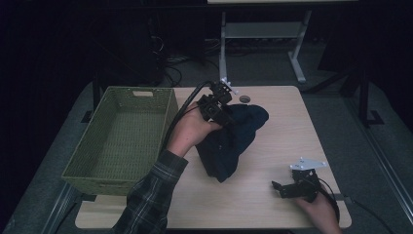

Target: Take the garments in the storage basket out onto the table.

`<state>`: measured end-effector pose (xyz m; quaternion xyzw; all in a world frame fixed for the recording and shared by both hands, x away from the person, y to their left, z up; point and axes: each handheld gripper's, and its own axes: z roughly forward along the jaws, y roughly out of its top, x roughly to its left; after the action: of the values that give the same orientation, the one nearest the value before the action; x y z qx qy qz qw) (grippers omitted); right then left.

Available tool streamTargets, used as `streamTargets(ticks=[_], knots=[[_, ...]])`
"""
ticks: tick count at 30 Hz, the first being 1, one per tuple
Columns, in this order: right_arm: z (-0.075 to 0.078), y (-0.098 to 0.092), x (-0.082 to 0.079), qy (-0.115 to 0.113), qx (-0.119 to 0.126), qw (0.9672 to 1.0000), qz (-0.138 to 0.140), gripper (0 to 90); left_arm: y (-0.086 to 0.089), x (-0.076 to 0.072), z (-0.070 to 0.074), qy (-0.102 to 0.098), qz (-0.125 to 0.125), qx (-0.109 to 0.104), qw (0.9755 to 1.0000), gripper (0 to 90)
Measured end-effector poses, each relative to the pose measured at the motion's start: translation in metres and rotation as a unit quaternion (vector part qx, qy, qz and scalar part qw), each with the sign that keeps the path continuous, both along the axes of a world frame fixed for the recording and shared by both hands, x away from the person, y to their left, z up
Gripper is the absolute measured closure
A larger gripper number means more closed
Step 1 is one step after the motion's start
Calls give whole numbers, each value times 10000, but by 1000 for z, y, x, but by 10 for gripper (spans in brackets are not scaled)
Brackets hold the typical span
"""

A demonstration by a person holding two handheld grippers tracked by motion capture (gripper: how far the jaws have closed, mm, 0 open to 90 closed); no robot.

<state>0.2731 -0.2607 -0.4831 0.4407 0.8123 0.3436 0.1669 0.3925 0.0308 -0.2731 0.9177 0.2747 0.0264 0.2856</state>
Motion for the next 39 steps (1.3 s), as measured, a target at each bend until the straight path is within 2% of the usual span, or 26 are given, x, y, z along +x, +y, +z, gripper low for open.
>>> streamTargets(ticks=[2, 8, 17, 28, 39], knots=[[0, 0, 0, 0, 2, 10000, 1, 24, -2, 0, -4, 21, 34, 28, 10000, 732], [0, 0, 1, -1, -5, 10000, 47, 24, -8, 1, -29, 66, 198, -12, 9998, 731], [0, 0, 1, 16, -8, 10000, 40, 24, -23, 7, -62, 200, 170, 19, 9997, 726], [0, 0, 1, 27, 4, 10000, 31, 24, -42, 20, -109, 395, 157, 151, 9990, 714], [0, 0, 1, 1, -10, 10000, 55, 24, -47, 29, -138, 478, 133, 250, 9985, 690]])
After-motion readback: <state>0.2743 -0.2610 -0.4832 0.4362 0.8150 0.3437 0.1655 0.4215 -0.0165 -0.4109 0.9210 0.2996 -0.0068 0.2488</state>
